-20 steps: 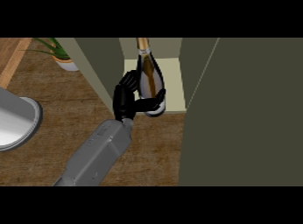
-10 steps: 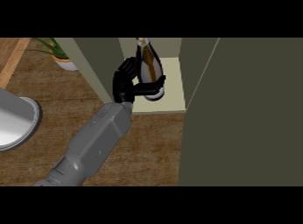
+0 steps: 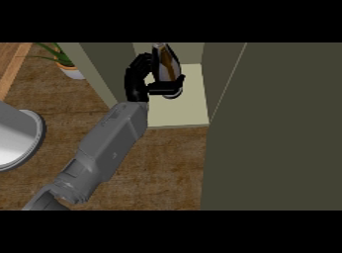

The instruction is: Pick up the wine, place it into the cabinet and close the cabinet

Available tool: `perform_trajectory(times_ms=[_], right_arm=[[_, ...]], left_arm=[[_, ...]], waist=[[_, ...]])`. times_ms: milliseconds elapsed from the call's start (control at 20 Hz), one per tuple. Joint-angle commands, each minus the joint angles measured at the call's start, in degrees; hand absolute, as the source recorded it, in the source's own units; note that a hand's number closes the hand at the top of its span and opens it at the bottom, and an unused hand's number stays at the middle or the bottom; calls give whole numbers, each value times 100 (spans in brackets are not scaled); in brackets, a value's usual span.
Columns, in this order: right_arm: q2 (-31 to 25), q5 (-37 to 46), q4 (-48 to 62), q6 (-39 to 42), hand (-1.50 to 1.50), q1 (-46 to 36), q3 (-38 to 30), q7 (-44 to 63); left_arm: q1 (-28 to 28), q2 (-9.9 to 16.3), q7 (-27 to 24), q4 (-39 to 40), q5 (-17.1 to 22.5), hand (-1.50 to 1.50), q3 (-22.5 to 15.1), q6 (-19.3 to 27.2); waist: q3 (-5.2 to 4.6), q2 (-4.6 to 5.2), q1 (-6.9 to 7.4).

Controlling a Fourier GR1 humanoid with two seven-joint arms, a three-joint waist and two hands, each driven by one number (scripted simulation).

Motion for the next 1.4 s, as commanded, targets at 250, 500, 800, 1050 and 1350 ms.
perform_trajectory(times_ms=[250,500,800,1050,1350], right_arm=[[49,-586,-748,42,-150,312,149,241],[-109,-638,-936,113,-150,341,62,438],[-13,-628,-877,98,-150,259,143,354],[-82,-634,-926,169,-150,364,87,321],[55,-377,-1009,76,-150,463,361,324]], left_arm=[[-618,377,-177,881,-543,-150,-104,624],[-877,393,55,1246,-677,-150,-119,586],[-1028,446,135,1534,-736,-150,-50,734],[-845,521,-91,1546,-822,-150,-52,459],[-881,363,-425,1308,-849,-150,28,41]], waist=[[12,-34,-59],[8,-11,-107],[9,6,-147],[9,-5,-113],[2,-19,-87]])
